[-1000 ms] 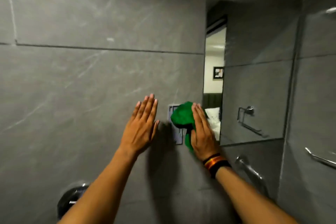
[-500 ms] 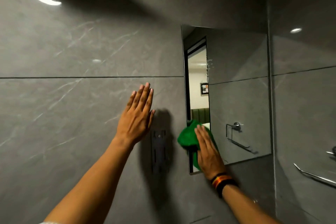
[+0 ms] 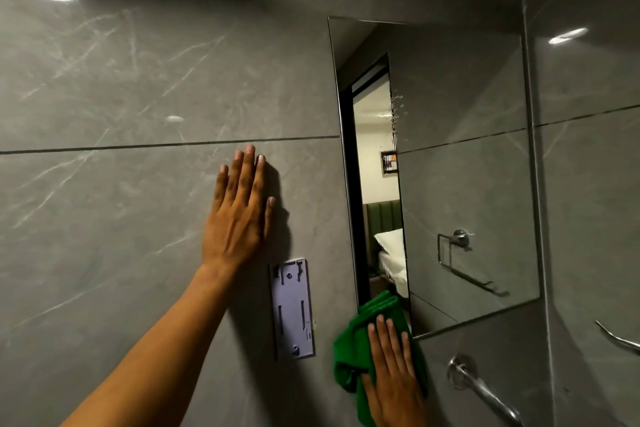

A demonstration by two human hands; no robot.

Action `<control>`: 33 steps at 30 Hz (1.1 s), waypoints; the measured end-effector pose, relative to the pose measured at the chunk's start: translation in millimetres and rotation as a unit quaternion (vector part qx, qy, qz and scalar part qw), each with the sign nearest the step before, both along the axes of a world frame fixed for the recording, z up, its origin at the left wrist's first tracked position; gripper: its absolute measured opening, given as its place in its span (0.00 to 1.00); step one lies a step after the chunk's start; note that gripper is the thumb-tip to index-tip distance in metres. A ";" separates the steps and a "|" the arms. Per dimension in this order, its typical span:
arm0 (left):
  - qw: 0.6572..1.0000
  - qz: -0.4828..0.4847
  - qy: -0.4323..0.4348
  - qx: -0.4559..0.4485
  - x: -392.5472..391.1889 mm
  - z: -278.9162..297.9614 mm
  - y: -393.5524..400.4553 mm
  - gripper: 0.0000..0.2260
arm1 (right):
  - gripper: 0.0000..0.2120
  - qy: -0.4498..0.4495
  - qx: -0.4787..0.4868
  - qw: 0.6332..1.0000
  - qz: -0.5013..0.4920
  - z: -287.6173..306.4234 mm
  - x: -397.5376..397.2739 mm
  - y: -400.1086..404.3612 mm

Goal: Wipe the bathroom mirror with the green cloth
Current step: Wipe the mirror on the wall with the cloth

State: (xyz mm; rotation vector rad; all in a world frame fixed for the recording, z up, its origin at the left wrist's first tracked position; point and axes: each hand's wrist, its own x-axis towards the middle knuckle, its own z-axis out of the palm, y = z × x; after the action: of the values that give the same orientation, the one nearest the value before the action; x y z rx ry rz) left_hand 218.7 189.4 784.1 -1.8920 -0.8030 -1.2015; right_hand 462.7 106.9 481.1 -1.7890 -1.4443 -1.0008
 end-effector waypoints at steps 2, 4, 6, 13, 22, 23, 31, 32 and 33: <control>1.000 0.007 -0.018 0.004 5.4 -0.6 2.9 0.31 | 0.42 0.019 0.027 0.999 0.026 33.4 3.5 8.5; 1.000 0.008 -0.024 0.015 6.2 -2.1 5.7 0.31 | 0.41 0.034 0.073 0.996 0.050 82.6 3.0 17.0; 0.999 0.008 -0.025 0.023 6.0 -4.0 7.2 0.30 | 0.40 0.038 0.127 0.989 0.072 147.8 1.9 25.1; 0.997 0.003 -0.038 0.061 8.7 -3.9 8.0 0.30 | 0.34 0.037 0.252 0.965 0.060 394.6 2.6 43.5; 0.996 -0.007 -0.047 0.080 9.7 -5.9 14.2 0.31 | 0.33 0.039 0.260 0.964 0.049 515.5 3.7 37.4; 0.996 -0.008 -0.047 0.081 9.6 -6.2 14.3 0.31 | 0.33 0.031 0.257 0.965 0.051 515.1 6.3 36.8; 0.996 -0.006 -0.044 0.083 9.8 -3.4 15.1 0.31 | 0.32 0.121 0.299 0.946 0.024 515.8 97.1 21.9; 0.996 -0.007 -0.043 0.084 9.9 -3.2 14.6 0.31 | 0.32 0.144 0.307 0.941 0.017 513.5 117.0 18.6; 0.995 -0.012 -0.044 0.086 9.7 -3.1 13.6 0.31 | 0.32 0.167 0.312 0.935 0.010 511.3 137.1 15.3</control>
State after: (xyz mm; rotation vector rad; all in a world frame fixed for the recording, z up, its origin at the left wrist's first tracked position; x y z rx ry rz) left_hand 228.3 203.0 781.0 -1.7237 -0.7017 -1.3320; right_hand 599.9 122.2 992.4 -1.3794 -0.8075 -0.9495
